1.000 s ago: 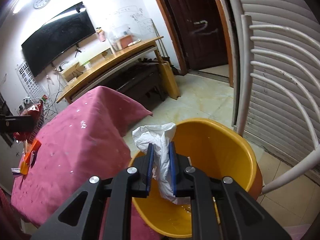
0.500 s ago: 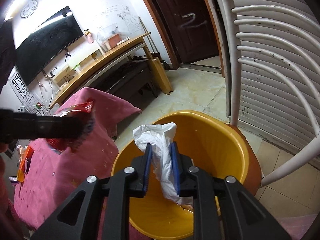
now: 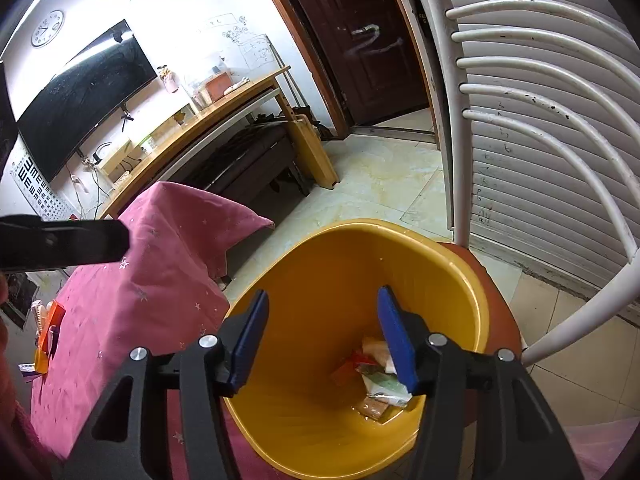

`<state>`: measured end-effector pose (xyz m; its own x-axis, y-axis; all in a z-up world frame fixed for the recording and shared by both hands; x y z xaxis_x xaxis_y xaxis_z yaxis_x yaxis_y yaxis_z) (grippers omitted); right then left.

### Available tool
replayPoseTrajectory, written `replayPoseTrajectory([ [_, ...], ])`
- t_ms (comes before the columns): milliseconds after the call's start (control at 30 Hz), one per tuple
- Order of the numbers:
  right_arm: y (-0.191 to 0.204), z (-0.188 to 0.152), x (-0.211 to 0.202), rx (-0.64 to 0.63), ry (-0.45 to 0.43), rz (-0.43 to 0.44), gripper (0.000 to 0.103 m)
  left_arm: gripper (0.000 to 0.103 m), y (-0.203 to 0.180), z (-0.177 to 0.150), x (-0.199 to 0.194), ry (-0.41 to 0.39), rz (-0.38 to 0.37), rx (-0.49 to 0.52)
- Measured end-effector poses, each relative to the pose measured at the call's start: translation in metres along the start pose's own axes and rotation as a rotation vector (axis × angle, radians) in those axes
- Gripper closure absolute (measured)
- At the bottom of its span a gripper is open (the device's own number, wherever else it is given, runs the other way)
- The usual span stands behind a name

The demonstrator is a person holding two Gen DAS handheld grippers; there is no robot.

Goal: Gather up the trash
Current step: 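Carry both items to the yellow bin and open both tools to drop them, then move both open tools back over the trash on the table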

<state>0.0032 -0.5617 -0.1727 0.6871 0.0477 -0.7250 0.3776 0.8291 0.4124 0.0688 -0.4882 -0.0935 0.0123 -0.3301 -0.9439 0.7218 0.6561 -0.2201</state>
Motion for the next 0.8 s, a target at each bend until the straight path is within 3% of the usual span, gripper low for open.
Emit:
replayPoseTrajectory([
  [233,0.018,0.002,-0.013,-0.048,-0.055,0.008,0.051,0.057,0.032,-0.014,-0.036,-0.067,-0.019,-0.069],
  [467,0.054,0.004,-0.03,-0.114,-0.15,-0.001,0.05,0.054,0.083,-0.038,-0.078,-0.134,0.044,-0.131],
  [800,0.143,0.009,-0.019,-0.232,-0.142,0.078,0.044,0.048,0.169,-0.076,-0.131,-0.212,0.165,-0.258],
])
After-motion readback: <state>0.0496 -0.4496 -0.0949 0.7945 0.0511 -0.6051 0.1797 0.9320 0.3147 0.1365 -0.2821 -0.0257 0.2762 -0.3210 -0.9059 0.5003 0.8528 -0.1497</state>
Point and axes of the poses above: each gripper's, at about its wrist camera, not at the fingertips, and x roughly the way its jaws point, y to its left, z to its top, the point moved 8 cm from there along x, roughly the way its jaws point, and after that the axes turned 11 degrees about y, right-handed, at the moved point
